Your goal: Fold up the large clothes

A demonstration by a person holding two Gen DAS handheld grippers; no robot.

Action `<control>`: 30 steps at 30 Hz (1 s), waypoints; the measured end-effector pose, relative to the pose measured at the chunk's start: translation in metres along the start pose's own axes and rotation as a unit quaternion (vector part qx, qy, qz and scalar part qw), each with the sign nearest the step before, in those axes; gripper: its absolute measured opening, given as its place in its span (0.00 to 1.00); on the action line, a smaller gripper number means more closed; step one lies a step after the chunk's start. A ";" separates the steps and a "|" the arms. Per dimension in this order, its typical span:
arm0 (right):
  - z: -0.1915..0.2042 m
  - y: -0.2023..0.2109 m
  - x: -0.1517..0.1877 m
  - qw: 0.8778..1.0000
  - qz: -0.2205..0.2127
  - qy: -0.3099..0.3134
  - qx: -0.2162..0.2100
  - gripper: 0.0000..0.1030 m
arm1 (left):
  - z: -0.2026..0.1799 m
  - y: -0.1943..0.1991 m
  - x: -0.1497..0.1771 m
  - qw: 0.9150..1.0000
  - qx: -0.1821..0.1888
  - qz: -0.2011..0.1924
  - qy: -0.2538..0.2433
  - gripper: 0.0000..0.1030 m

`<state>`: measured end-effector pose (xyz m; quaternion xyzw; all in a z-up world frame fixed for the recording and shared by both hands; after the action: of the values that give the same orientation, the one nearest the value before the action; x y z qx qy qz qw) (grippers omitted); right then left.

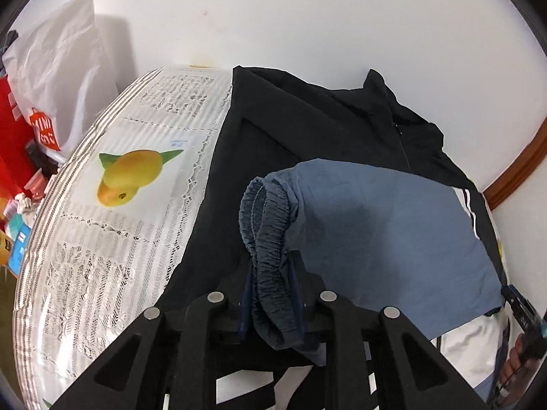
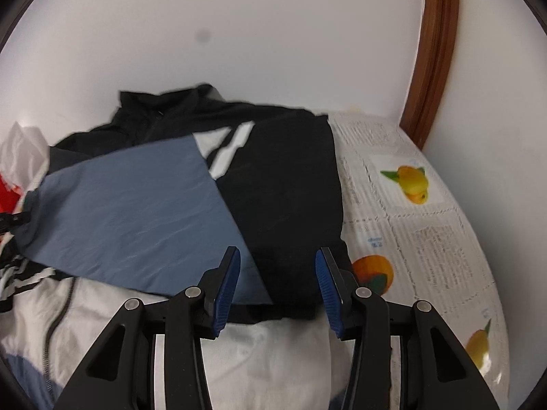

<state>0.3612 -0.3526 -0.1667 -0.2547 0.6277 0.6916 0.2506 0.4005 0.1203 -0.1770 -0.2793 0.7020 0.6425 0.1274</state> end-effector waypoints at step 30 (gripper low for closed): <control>-0.030 0.116 0.109 0.999 0.009 -0.036 0.026 0.70 | 0.055 0.109 0.108 0.999 -0.037 -0.021 -0.021 0.61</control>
<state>0.2042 -0.3895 -0.1562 -0.2168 0.6385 0.6860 0.2734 0.2422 0.1512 -0.1521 -0.2850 0.6691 0.6707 0.1457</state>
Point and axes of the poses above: each gripper's, at about its wrist camera, not at the fingertips, and y roughly against the way its jaws point, z to its left, x to its underside, the point moved 4 cm from there along -y, roughly the way its jaws point, and after that the axes turned 6 degrees about -x, right-handed, at the moved point
